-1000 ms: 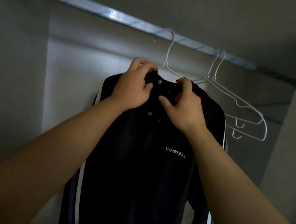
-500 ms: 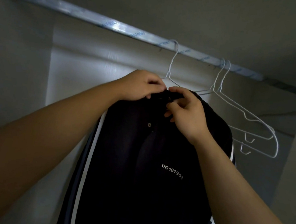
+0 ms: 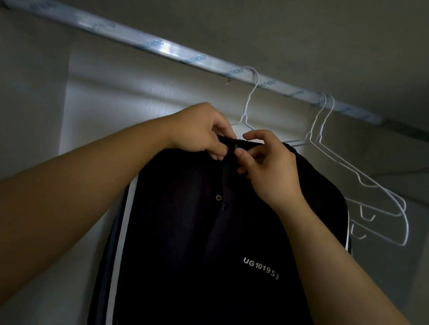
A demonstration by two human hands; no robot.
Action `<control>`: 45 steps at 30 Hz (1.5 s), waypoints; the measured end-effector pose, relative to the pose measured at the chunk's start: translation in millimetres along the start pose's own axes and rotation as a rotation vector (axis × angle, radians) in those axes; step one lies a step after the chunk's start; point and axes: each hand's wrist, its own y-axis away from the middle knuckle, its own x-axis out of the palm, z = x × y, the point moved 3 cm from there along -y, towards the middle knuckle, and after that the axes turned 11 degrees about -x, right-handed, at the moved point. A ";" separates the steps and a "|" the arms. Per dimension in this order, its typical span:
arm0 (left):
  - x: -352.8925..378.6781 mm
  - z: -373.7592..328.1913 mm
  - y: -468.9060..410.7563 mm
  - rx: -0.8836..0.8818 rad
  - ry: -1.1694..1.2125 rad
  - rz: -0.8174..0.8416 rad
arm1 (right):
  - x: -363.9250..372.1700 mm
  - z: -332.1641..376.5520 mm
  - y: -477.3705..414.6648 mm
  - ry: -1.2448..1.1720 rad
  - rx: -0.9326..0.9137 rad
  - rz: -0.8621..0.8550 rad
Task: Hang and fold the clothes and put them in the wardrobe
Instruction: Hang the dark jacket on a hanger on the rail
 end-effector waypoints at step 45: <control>27.9 10.9 -18.4 0.027 -0.117 -0.469 | 79.3 -31.4 73.9 0.872 0.256 0.087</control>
